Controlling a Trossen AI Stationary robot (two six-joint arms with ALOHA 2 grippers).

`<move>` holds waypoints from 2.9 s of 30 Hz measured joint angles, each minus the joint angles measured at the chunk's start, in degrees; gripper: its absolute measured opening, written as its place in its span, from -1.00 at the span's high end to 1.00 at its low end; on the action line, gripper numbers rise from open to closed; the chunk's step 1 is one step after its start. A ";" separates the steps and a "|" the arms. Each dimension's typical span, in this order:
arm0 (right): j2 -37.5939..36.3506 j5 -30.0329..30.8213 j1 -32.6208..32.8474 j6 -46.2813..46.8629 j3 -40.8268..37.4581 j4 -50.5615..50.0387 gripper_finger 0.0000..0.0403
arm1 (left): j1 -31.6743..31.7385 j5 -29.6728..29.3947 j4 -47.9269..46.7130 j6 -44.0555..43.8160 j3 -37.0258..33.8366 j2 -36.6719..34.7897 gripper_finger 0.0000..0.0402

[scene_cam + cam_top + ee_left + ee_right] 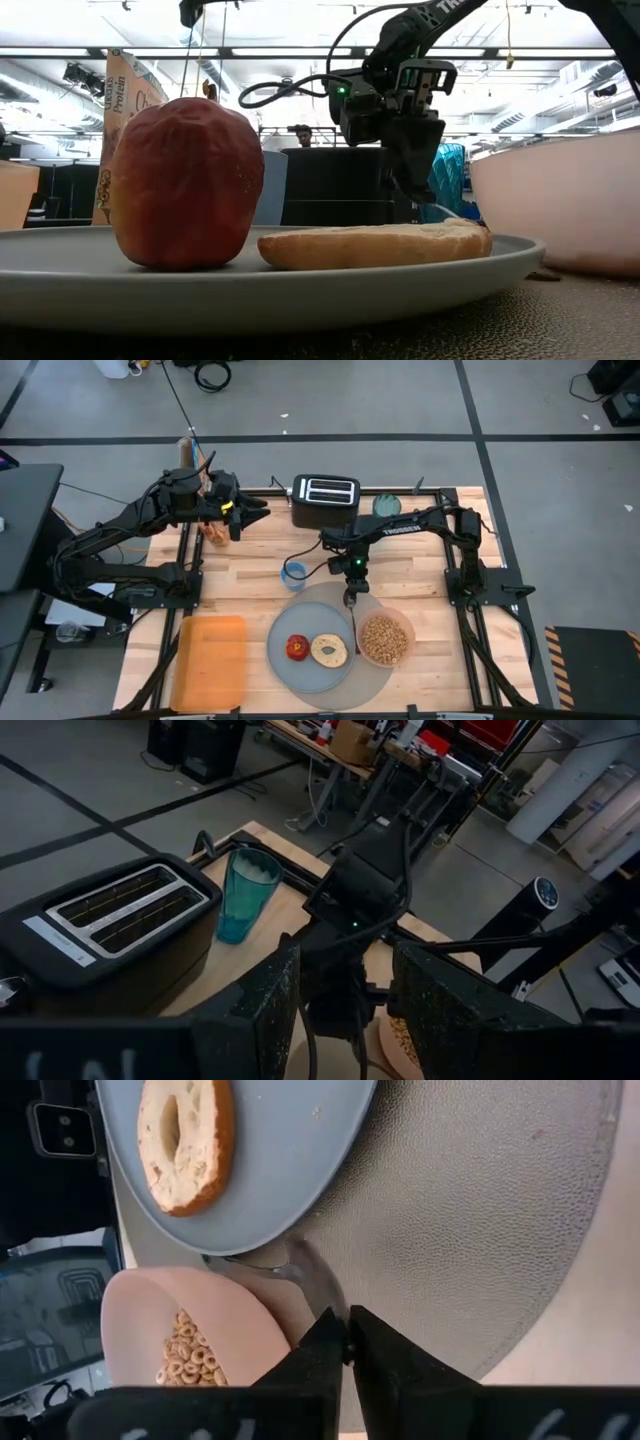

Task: Arrange a breakfast setting
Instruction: Put the black spoon from the blue cup on the brown placemat, then return to Home Position

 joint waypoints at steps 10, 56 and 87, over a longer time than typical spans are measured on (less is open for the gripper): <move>0.00 0.39 0.28 0.91 0.02 -3.21 0.41 | -0.03 0.30 0.00 0.24 0.00 0.01 0.15; -6.27 12.87 1.78 10.75 -7.72 7.84 0.59 | -0.07 0.30 -2.43 4.49 -0.02 0.01 0.15; -8.66 9.40 1.35 13.26 -10.19 9.69 0.69 | -0.04 0.31 -2.54 5.07 -0.02 0.00 0.15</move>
